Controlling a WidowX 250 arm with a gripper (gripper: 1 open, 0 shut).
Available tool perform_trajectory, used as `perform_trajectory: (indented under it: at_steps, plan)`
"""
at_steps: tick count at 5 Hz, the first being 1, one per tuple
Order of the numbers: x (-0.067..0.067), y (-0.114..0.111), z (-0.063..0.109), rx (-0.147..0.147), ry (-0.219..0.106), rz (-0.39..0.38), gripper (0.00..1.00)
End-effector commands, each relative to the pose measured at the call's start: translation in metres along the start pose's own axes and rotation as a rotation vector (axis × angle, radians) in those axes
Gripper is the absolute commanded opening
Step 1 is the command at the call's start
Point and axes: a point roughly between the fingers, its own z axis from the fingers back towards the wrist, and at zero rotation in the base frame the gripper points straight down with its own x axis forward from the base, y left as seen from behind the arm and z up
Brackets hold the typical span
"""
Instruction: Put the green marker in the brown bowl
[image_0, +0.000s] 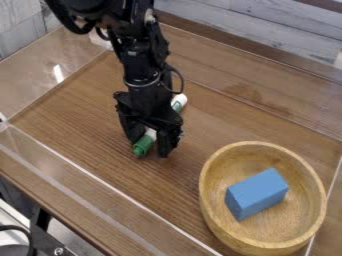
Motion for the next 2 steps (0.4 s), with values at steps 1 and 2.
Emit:
perform_trajectory:
  at_steps: [1,2]
  plan:
    - [0.0084,0.0046,0.0049,0.009,-0.04,0.005,0.0]
    - [0.0102,0.0042,0.0062,0.013,-0.038,-0.003,0.0]
